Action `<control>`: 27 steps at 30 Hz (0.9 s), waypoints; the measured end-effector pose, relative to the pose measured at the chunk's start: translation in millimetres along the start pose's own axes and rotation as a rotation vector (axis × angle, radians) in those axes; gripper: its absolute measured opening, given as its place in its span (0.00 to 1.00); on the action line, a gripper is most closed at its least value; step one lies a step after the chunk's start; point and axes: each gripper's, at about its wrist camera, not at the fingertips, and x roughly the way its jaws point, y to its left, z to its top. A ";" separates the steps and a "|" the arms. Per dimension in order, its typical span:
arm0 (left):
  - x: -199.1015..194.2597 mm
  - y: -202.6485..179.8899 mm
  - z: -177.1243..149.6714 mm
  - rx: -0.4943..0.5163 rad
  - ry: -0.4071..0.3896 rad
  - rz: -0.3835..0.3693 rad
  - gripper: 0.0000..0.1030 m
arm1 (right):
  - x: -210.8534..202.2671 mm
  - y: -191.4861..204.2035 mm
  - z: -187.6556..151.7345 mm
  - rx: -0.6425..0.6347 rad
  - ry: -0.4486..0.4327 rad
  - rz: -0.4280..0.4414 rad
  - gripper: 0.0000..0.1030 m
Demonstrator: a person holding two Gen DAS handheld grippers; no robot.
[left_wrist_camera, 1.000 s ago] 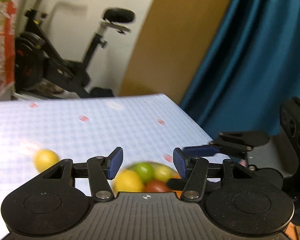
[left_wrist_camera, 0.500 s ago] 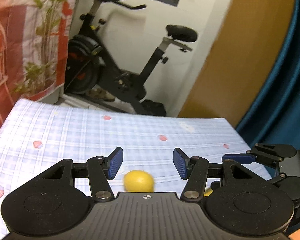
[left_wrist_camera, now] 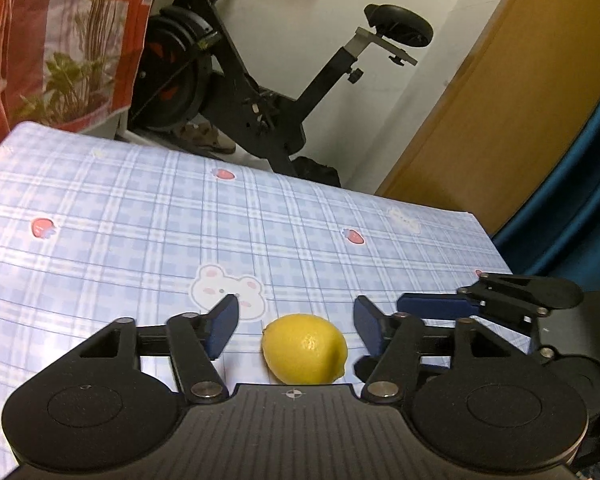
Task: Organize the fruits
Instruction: 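Move the left tool to the lemon and close on it, then carry the lemon onto the plate with the left tool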
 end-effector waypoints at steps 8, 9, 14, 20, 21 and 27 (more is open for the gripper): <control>20.0 16.9 0.2 -0.034 0.040 -0.019 0.65 | 29.4 -8.7 9.8 0.053 0.080 0.064 0.63; 22.0 18.0 -0.6 -0.035 0.048 -0.023 0.65 | 32.3 -8.7 9.9 0.053 0.090 0.067 0.63; 31.8 22.3 -8.4 -0.060 0.081 -0.052 0.65 | 44.4 -9.2 11.1 0.048 0.129 0.072 0.63; 43.6 25.6 -16.0 -0.100 0.115 -0.095 0.70 | 53.9 -9.6 7.7 0.057 0.164 0.079 0.60; 45.2 26.8 -18.1 -0.110 0.120 -0.101 0.70 | 54.8 -8.6 6.7 0.054 0.168 0.084 0.56; 54.8 33.6 -29.9 -0.217 0.150 -0.166 0.61 | 56.2 -2.6 2.9 0.052 0.160 0.065 0.56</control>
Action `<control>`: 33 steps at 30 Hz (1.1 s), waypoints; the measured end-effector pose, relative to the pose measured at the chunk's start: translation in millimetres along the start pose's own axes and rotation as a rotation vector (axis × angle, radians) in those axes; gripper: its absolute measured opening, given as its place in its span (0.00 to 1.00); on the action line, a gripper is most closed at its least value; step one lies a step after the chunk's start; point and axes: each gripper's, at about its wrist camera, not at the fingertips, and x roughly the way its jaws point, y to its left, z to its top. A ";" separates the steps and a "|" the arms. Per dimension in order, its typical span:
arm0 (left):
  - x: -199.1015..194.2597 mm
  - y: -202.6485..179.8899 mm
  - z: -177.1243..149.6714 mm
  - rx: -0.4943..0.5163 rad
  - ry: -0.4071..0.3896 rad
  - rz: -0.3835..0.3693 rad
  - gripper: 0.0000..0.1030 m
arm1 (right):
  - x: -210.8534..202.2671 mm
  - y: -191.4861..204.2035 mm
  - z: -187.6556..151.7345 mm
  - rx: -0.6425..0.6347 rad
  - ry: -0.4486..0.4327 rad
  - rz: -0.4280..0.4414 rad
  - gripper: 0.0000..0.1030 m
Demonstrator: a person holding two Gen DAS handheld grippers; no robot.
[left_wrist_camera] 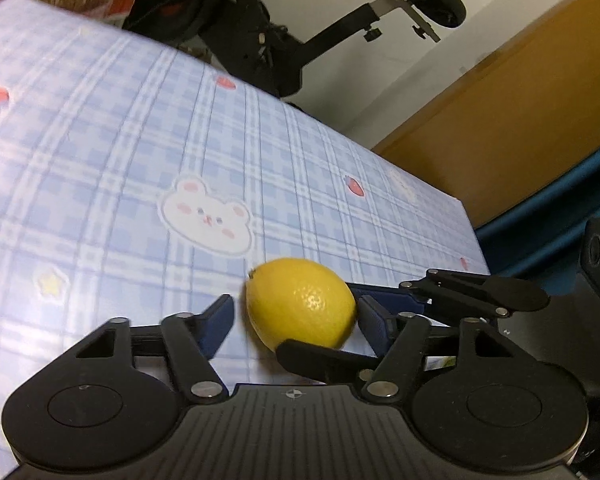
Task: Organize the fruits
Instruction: 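Carry the lemon onto the plate with the left tool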
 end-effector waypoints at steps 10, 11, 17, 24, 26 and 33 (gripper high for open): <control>-34.4 -45.3 -6.2 0.114 -0.070 0.042 0.60 | -33.6 11.7 -7.9 -0.004 -0.079 -0.003 0.56; -40.4 -54.0 -6.0 0.132 -0.085 0.045 0.60 | -42.2 12.9 -7.8 -0.009 -0.093 -0.003 0.56; -61.6 -108.9 -9.8 0.219 -0.145 0.028 0.59 | -98.4 13.4 -15.0 -0.030 -0.182 -0.024 0.56; -62.1 -169.5 -29.4 0.309 -0.144 -0.011 0.59 | -159.0 1.3 -43.4 -0.024 -0.237 -0.062 0.56; -57.3 -184.9 -36.4 0.330 -0.136 -0.021 0.59 | -173.3 -3.2 -53.8 -0.021 -0.247 -0.075 0.56; -31.4 -228.2 -60.6 0.401 -0.075 -0.050 0.59 | -210.1 -25.4 -98.9 0.026 -0.262 -0.106 0.56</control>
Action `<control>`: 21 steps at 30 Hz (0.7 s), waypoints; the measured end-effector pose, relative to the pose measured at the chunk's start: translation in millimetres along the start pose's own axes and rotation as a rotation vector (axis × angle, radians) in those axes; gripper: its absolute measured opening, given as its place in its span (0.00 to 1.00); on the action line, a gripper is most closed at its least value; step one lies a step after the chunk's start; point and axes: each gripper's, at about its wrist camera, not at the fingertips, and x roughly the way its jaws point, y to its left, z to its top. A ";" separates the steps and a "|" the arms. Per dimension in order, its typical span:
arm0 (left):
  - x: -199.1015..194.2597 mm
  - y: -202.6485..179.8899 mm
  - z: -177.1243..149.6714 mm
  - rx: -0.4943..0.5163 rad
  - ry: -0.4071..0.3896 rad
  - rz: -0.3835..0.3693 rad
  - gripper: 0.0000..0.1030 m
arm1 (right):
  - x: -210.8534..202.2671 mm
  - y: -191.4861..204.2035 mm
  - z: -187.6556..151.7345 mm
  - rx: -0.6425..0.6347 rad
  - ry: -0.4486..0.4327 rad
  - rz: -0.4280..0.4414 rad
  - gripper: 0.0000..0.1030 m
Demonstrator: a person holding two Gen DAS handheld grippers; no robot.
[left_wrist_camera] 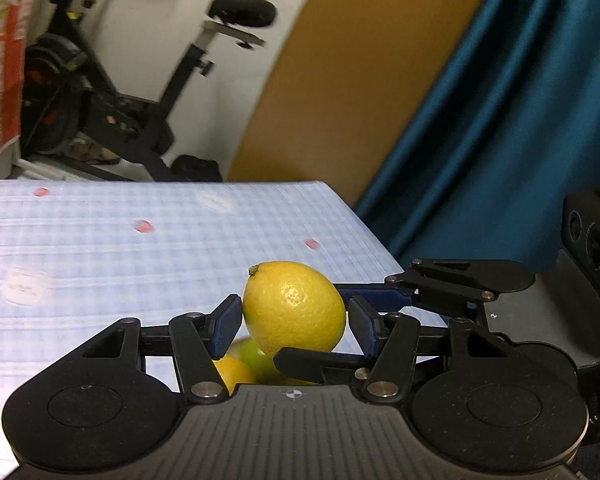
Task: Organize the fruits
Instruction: 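Carry the lemon onto the plate with the left tool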
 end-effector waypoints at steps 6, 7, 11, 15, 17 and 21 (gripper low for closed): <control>38.4 -24.4 -18.8 0.027 0.083 -0.018 0.59 | -17.8 -27.5 -38.4 0.062 0.026 -0.024 0.56; 44.8 -26.7 -22.2 0.031 0.099 -0.018 0.59 | -18.5 -31.8 -45.6 0.072 0.036 -0.028 0.56; 66.9 -35.0 -36.8 0.051 0.163 -0.026 0.59 | -18.9 -44.4 -72.4 0.106 0.076 -0.036 0.56; 86.1 -36.3 -44.8 0.060 0.211 -0.031 0.59 | -16.9 -50.7 -90.1 0.128 0.100 -0.036 0.56; 93.7 -34.4 -48.0 0.061 0.222 -0.028 0.59 | -15.0 -52.6 -95.7 0.138 0.107 -0.037 0.56; 101.2 -28.8 -50.9 0.069 0.230 -0.026 0.59 | -9.6 -52.6 -98.5 0.137 0.123 -0.041 0.56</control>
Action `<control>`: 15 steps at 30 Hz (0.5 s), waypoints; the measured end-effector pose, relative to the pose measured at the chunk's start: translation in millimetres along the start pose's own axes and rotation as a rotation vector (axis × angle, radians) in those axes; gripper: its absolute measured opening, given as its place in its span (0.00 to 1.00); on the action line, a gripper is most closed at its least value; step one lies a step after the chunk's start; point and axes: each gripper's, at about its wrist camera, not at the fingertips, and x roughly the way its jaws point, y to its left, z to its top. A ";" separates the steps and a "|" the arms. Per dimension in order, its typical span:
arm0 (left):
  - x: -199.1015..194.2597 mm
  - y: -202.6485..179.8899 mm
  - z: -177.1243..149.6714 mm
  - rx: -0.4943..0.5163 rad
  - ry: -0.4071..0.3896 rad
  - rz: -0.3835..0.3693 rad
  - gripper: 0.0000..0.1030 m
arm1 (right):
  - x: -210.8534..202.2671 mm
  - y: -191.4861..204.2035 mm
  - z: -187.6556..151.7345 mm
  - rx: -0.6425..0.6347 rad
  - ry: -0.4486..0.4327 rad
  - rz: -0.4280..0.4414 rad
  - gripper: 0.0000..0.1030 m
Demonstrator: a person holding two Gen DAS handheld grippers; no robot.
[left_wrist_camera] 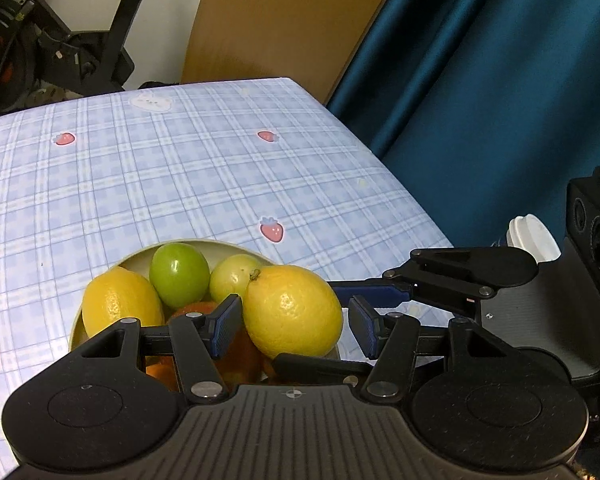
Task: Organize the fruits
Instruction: 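Carry the lemon onto the plate with the left tool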
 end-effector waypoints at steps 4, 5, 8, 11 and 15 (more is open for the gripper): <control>-13.6 -14.8 -3.1 0.006 -0.007 0.004 0.60 | 1.2 2.2 -0.7 -0.010 -0.001 -0.002 0.57; -15.9 -13.7 -3.3 0.006 -0.008 0.006 0.60 | 1.4 2.5 -0.7 -0.012 0.001 -0.002 0.57; -18.1 -13.0 -4.3 0.005 -0.017 0.006 0.61 | 4.3 6.2 -0.5 -0.031 0.013 -0.005 0.59; -20.5 -12.0 -4.8 0.005 -0.026 0.013 0.62 | 6.3 9.4 -2.1 -0.044 0.022 -0.007 0.60; -22.3 -10.5 -5.5 0.002 -0.034 0.016 0.62 | 8.3 10.4 -4.4 -0.045 0.030 -0.013 0.60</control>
